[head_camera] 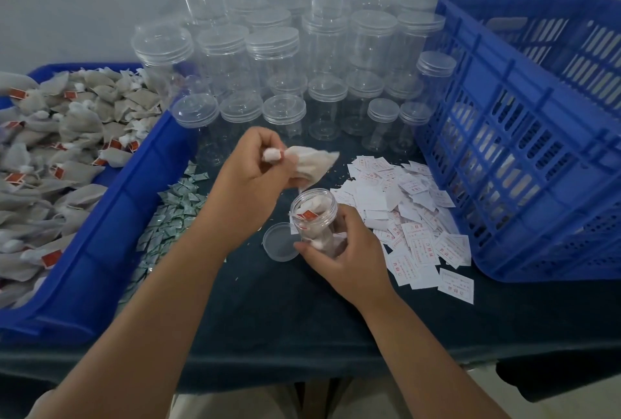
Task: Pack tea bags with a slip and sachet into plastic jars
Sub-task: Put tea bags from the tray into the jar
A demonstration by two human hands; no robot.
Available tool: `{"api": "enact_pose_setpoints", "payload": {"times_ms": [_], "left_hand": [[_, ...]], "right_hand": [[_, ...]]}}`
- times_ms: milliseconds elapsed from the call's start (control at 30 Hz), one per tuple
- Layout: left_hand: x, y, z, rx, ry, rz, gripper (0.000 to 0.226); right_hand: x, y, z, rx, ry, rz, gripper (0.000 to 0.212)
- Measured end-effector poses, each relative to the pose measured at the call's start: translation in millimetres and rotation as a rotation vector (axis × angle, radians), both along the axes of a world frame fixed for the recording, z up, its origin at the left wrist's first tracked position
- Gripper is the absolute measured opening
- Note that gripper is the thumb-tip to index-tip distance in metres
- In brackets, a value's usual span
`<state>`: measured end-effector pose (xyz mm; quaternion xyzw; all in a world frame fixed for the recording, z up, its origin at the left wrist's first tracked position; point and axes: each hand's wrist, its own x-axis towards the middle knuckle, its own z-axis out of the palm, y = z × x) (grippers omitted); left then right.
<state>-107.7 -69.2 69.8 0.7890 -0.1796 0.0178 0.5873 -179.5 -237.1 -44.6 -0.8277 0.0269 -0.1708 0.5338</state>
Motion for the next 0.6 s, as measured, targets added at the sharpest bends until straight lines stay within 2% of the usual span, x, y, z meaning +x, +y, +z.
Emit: {"api": "enact_pose_setpoints", "payload": {"times_ms": [133,300,367,467,533,600], "left_hand": [[-2,-2,-3,0.248,-0.156,-0.023,0.024],[-3,9,7,0.236,-0.12,0.017,0.015],[-2,9,9,0.434,-0.122,-0.063,0.011],[-6,1,3,0.686,-0.019,-0.173,0.006],[-9,1,-1,0.674,-0.069,-0.078,0.015],[-14,2,1,0.632,-0.209,0.051,0.019]], "right_hand": [[1,-2,0,0.059,0.0,-0.02,0.062],[2,-4,-1,0.078,-0.006,-0.03,0.059],[1,-3,-1,0.053,-0.014,-0.014,0.058],[0,1,-1,-0.068,-0.037,0.022,0.056],[0,1,-1,-0.097,-0.043,0.026,0.055],[1,1,-1,-0.095,-0.043,0.009,0.056]]}}
